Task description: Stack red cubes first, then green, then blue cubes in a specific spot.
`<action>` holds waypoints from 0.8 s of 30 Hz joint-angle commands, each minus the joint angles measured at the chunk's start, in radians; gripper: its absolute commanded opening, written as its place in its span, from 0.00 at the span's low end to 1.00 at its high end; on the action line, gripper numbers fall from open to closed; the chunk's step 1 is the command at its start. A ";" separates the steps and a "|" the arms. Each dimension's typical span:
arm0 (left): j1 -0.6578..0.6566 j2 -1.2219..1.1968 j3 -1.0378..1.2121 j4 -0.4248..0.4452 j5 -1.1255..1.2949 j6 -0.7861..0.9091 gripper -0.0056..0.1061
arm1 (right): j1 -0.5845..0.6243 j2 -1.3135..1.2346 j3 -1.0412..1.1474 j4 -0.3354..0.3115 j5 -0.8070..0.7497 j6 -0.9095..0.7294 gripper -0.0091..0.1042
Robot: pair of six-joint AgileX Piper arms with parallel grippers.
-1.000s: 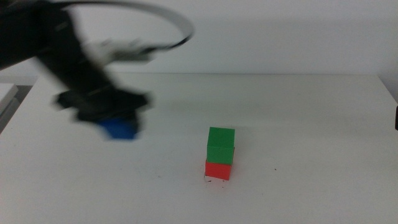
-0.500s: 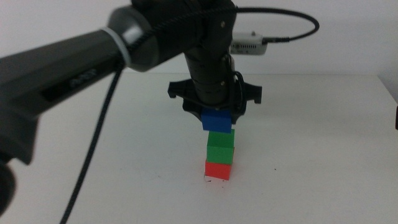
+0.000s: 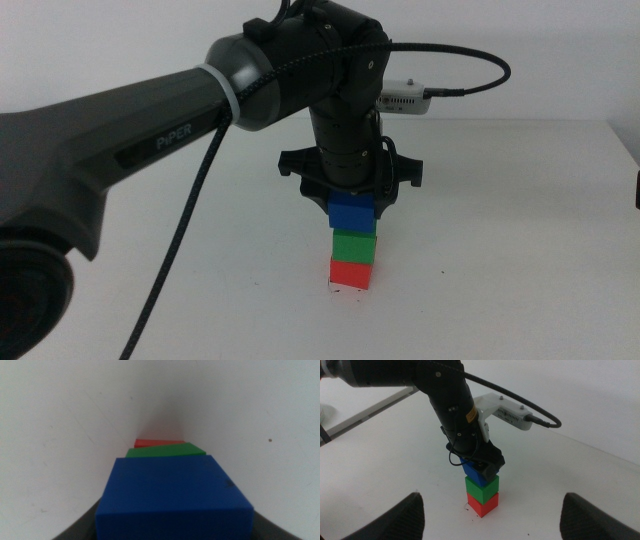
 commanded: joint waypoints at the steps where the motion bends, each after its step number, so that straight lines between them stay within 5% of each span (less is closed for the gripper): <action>1: -0.004 0.008 -0.007 -0.016 -0.007 0.008 0.03 | 0.002 -0.001 0.006 -0.004 -0.005 -0.005 0.84; 12: -0.003 0.012 -0.007 -0.022 -0.001 0.008 0.04 | 0.002 -0.001 0.006 -0.004 -0.005 -0.005 0.84; 16: -0.003 0.012 -0.007 -0.022 -0.001 -0.004 0.12 | 0.002 -0.001 0.006 -0.004 -0.005 -0.005 0.84; 17: -0.003 0.012 -0.007 0.004 -0.001 -0.004 0.40 | 0.002 -0.001 0.006 -0.004 -0.005 -0.005 0.84; 24: -0.003 0.012 -0.007 0.022 -0.001 0.018 0.79 | 0.002 -0.001 0.006 -0.004 -0.005 -0.005 0.84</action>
